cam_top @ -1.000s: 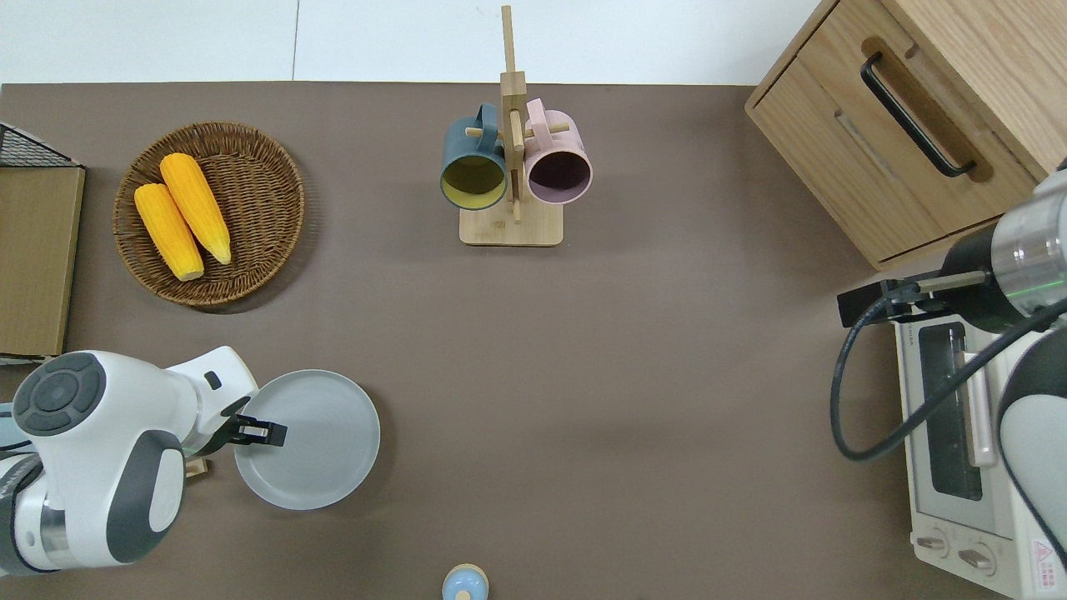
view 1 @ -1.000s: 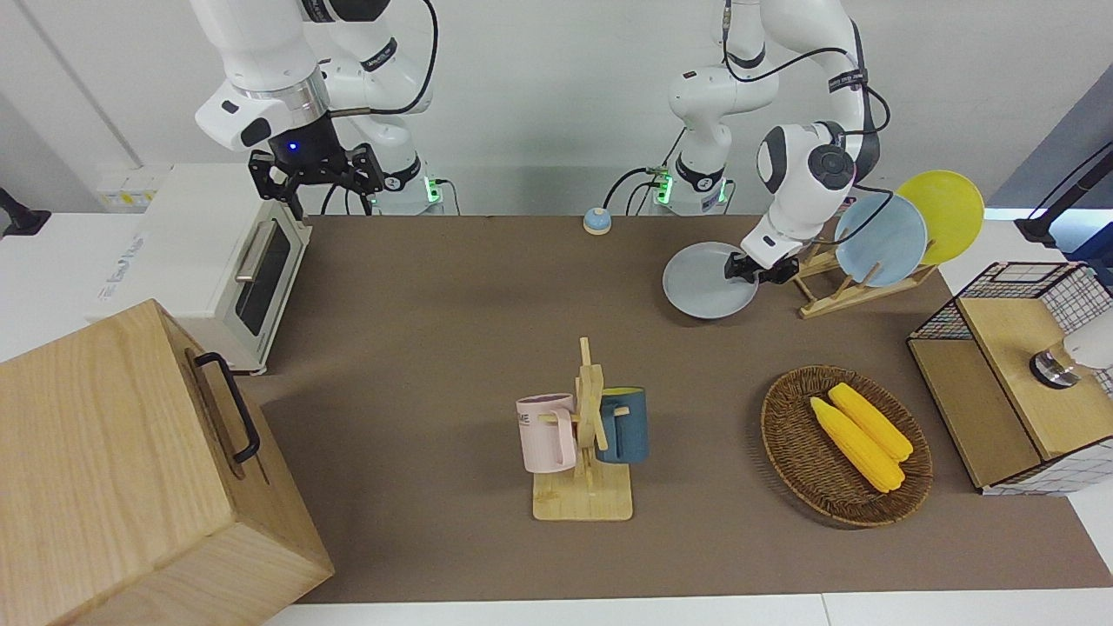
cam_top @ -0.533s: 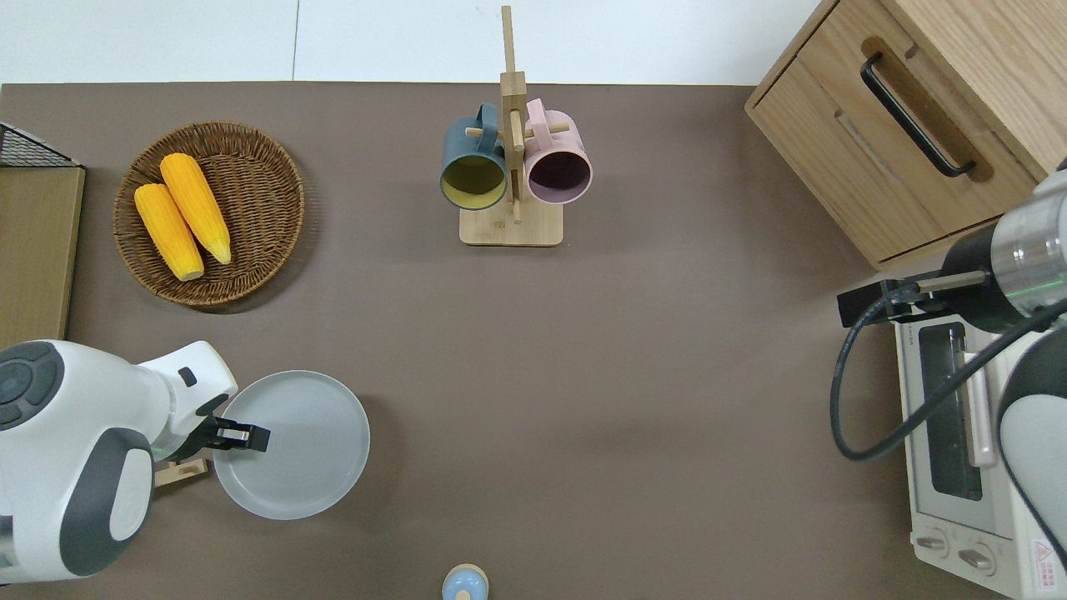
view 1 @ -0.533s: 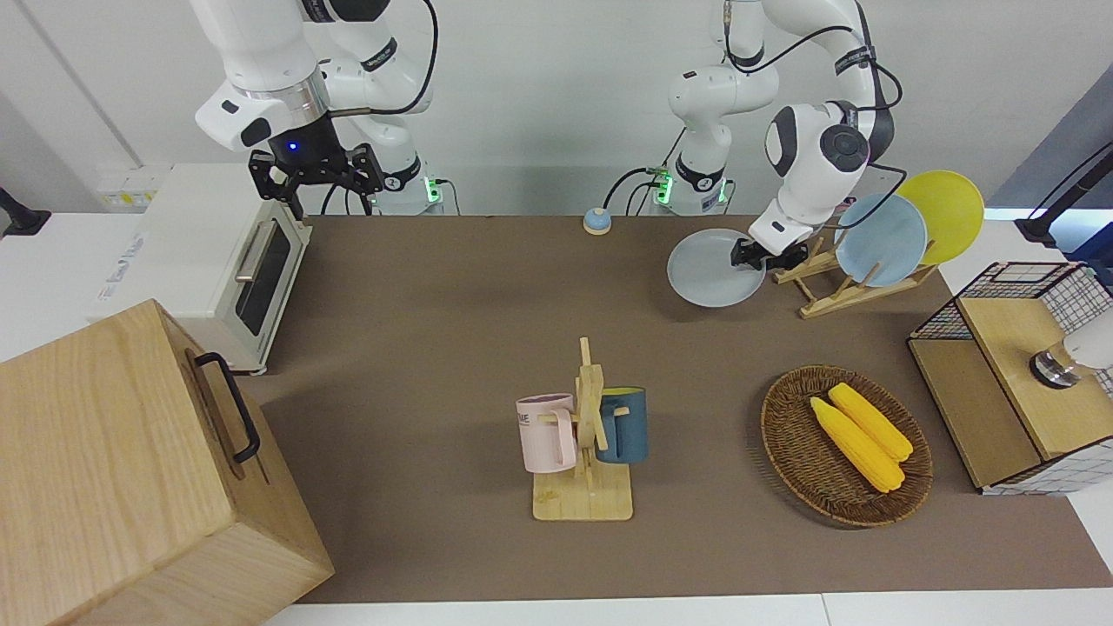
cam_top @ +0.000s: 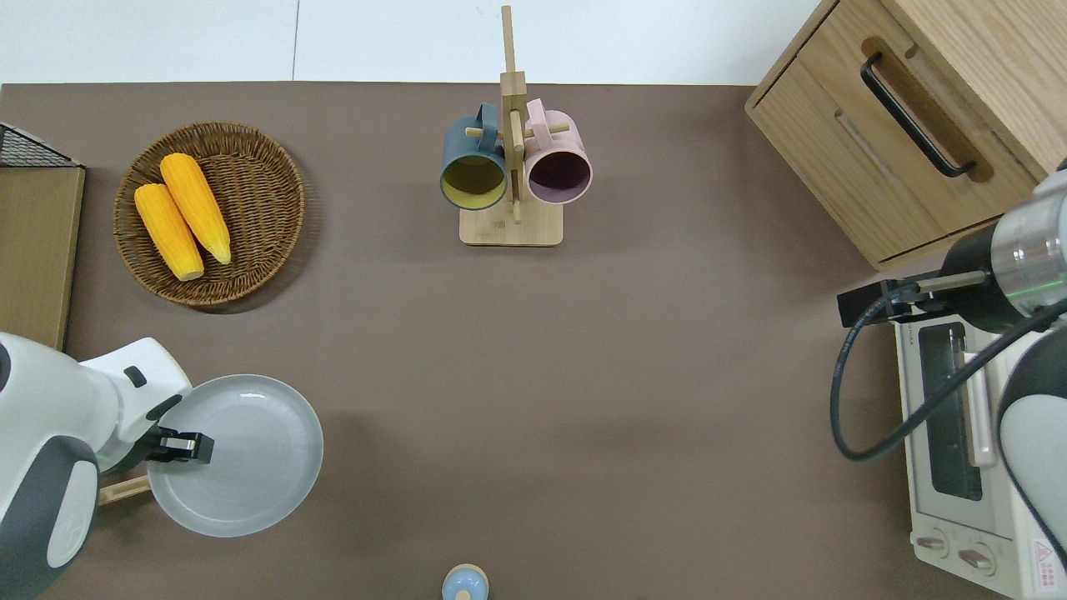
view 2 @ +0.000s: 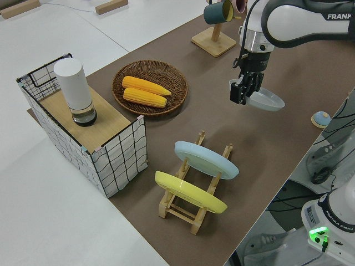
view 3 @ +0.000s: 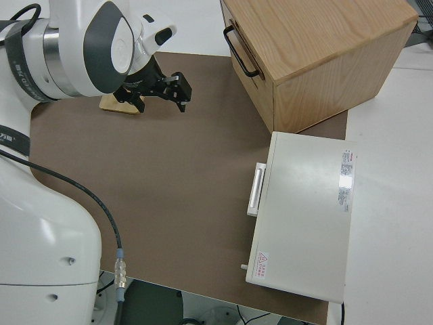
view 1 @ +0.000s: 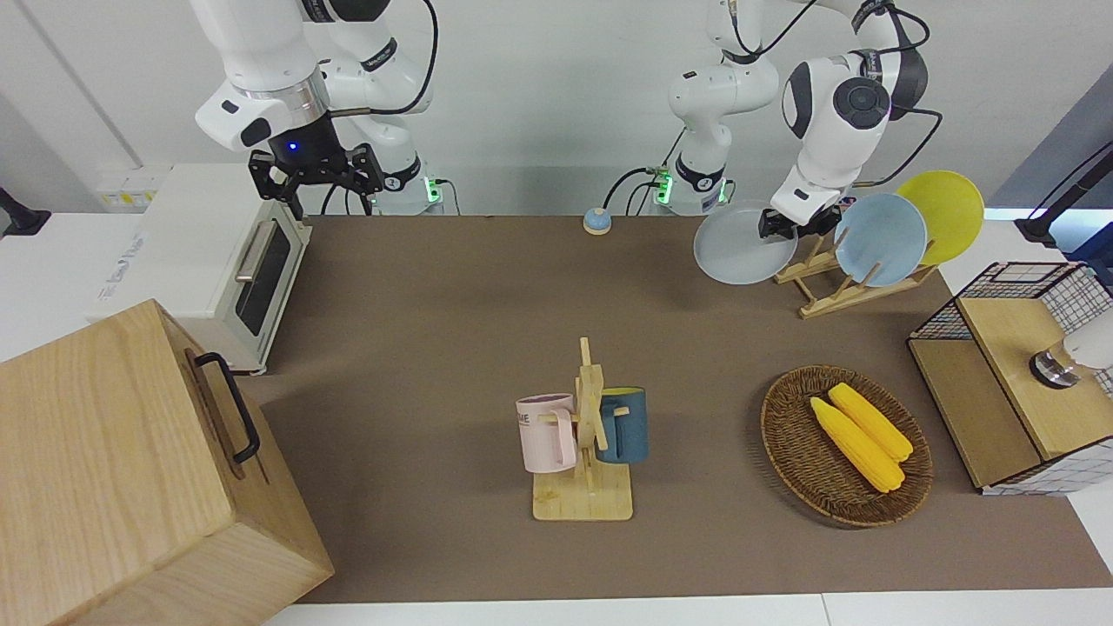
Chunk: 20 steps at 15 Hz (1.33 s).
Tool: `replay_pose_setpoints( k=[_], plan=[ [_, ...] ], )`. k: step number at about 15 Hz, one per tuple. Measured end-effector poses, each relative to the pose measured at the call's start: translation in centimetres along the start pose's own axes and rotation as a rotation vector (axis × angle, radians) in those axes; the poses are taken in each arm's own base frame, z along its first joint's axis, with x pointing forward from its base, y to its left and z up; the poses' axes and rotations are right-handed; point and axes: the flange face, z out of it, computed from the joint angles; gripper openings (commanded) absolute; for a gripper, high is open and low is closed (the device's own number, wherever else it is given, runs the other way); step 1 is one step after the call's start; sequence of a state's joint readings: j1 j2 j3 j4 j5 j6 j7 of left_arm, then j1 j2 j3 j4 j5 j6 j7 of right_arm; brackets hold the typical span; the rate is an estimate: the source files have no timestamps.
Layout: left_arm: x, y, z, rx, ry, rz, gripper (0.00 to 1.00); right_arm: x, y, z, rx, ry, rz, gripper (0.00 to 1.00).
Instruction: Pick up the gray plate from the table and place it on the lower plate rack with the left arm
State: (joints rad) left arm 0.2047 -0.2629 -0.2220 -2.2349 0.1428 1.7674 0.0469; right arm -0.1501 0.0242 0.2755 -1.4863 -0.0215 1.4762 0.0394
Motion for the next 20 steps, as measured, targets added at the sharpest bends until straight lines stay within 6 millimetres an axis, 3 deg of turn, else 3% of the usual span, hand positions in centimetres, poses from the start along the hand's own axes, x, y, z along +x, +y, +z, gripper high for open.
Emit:
replay_pose_setpoints(
  k=[6, 12, 20],
  plan=[
    [-1.1, -1.4, -2.8, 0.199, -0.050, -0.146, 0.00, 0.0, 0.0, 0.0, 0.000, 0.000, 0.000, 0.983],
    [-2.3, -2.3, -3.3, 0.393, -0.092, -0.282, 0.00, 0.0, 0.0, 0.0, 0.000, 0.000, 0.000, 0.983],
    [-3.9, -3.1, -3.6, 0.509, -0.140, -0.439, 0.00, 0.0, 0.0, 0.0, 0.000, 0.000, 0.000, 0.983]
  ],
)
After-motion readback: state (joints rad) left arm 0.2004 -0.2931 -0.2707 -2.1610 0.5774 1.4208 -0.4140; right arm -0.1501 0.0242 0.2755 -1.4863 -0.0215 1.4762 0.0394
